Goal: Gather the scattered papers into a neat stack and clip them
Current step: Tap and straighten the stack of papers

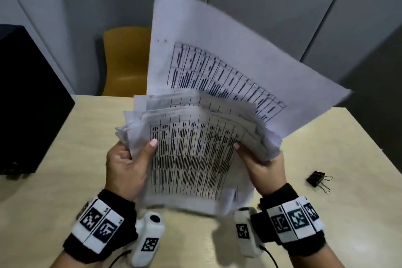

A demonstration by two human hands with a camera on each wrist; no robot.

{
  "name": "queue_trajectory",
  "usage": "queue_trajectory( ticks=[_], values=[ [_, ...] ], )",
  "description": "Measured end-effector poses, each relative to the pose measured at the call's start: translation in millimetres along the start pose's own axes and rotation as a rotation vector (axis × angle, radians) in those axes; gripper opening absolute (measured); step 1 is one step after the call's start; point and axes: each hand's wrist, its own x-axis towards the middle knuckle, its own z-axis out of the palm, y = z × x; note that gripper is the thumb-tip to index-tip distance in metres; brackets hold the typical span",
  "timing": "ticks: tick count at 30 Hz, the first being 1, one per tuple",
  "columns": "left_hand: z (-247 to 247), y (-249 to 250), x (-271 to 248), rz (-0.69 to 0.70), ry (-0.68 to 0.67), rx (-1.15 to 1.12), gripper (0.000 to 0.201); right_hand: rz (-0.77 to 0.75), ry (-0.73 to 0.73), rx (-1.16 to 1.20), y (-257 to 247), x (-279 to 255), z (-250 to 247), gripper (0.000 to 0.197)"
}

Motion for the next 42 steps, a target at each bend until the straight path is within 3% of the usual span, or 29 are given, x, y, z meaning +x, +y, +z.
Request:
queue_trajectory(
  ticks=[2,5,7,9,12,18,25,29,31,36,38,40,42],
  values=[
    [4.7,6.2,0.6,0.039,0.006,-0.003,0.038,-0.083,0.020,-0.040,-7.9,2.1,0.0,0.035],
    [5.2,5.2,2.8,0.044,-0.065,-0.021,0.029,-0.054,0.008,0.027,-7.9,-6.2,1.3,0.034],
    [0.0,0.4,2.6,0.012,-0.103,-0.083,0.057,0.034,0.035,0.115,-0.7,-16.1,1.8,0.049],
    [-2.8,0.9,2.5,-0.020,-0.144,-0.097,0.079,0.065,0.059,0.144,4.0,-20.6,-0.7,0.048],
    [-4.9,5.4,3.9,-0.005,-0.153,-0.067,0.080,0.086,0.022,0.236,2.2,-19.8,-3.4,0.054],
    [-14.2,3.4,7.0,-0.023,-0.176,-0.100,0.090,0.054,0.023,0.232,-1.4,-11.5,-6.8,0.096],
    [-10.5,-4.0,7.0,-0.111,-0.182,-0.069,0.081,0.134,-0.088,0.236,1.9,-11.7,-3.6,0.082],
    [-6.7,-15.3,5.7,-0.168,-0.111,-0.019,0.039,0.278,-0.122,0.200,17.0,-14.2,0.8,0.035],
    [-0.4,-12.8,2.7,-0.136,-0.107,0.015,0.025,0.259,-0.078,0.170,19.9,-15.7,4.1,0.033],
    [-0.9,0.0,6.0,-0.018,-0.110,-0.042,0.033,0.169,-0.012,0.171,16.2,-16.5,-3.5,0.028],
    [-9.0,-1.1,6.6,0.012,-0.159,-0.083,0.056,0.164,0.009,0.189,19.0,-19.4,-9.8,0.044],
    [-13.1,-3.8,6.1,-0.027,-0.196,-0.104,0.074,0.226,0.019,0.220,20.9,-21.5,-12.7,0.061],
    [-13.3,-9.6,3.4,-0.083,-0.220,-0.112,0.078,0.296,0.001,0.247,24.1,-24.0,-10.0,0.057]
  ],
)
